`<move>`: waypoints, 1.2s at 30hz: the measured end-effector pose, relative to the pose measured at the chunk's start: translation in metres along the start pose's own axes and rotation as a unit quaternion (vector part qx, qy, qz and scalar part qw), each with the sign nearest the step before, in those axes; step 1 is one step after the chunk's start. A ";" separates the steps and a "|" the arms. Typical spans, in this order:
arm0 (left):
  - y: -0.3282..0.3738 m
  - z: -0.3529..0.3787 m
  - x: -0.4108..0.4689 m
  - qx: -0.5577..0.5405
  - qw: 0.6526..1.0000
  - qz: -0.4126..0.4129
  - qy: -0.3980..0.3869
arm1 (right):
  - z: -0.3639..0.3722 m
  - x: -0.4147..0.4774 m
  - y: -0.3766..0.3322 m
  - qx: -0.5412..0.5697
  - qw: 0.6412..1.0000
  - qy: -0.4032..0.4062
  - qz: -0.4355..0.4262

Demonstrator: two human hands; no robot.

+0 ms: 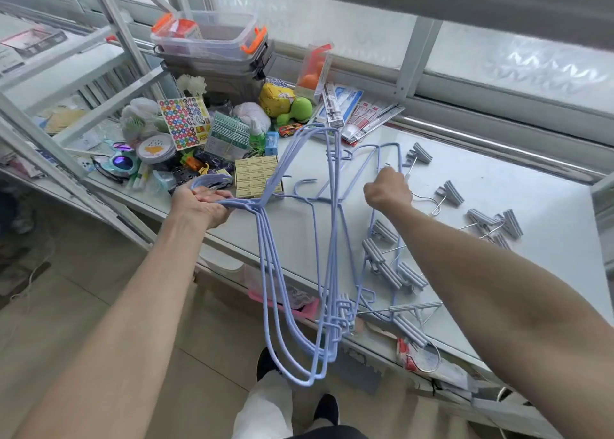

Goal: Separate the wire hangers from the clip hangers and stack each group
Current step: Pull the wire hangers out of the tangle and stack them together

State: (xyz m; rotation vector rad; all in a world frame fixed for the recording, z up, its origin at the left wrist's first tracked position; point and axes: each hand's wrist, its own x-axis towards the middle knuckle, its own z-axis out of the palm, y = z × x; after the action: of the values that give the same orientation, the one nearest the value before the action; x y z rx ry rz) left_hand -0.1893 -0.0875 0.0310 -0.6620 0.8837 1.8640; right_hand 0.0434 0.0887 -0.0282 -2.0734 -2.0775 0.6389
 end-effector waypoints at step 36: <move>0.039 -0.009 0.014 -0.060 0.998 0.009 0.036 | -0.014 0.043 0.007 0.335 0.928 -0.029 0.161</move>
State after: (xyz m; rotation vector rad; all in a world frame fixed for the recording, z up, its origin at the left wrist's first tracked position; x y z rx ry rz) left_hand -0.2302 -0.0990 0.0265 -0.8010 0.8300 1.9319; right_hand 0.0536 0.1337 -0.0264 -1.9725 -1.2591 1.2558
